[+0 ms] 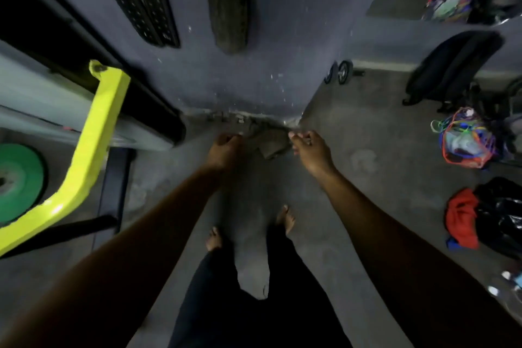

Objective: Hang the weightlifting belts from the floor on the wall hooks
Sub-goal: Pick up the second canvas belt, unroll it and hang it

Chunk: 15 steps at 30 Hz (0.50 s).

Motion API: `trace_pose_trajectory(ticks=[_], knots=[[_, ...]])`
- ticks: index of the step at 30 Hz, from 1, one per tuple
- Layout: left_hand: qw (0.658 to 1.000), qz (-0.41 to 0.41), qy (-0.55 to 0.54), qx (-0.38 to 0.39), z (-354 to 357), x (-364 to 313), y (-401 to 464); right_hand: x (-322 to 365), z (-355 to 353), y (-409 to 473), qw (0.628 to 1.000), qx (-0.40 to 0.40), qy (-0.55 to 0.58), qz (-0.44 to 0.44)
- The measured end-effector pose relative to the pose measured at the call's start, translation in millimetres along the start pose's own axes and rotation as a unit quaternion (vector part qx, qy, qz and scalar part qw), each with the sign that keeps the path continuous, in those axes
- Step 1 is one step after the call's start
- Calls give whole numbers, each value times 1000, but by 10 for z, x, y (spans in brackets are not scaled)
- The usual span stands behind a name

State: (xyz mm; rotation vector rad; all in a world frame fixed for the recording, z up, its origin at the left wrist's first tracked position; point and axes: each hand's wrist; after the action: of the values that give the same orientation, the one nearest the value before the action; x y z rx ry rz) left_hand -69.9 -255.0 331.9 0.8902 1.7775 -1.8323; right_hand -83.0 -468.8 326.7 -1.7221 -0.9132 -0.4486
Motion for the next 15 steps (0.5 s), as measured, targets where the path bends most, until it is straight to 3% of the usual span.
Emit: trace_pose_trajectory(ticks=[11,14,15], knots=[[995,-84,11,43,426,854,1935,-1455,477,1736,985,106,-68,119],[985,-165,32,44,375,1846,2858,-1956,746,2323,976,127,-129,118],[967,-249,53,-24,171,2598,3360,-2101,830,2524,972,140,-147,119]])
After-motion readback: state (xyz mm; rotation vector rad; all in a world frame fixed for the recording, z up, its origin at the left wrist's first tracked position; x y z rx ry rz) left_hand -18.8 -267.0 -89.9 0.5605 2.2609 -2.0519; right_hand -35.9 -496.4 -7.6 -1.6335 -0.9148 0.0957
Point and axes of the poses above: each hand's wrist, its own y-axis towards the middle knuckle, its own z-axis out of the palm, x = y × z, and after that the axes turned 9 degrees about x, right-handed
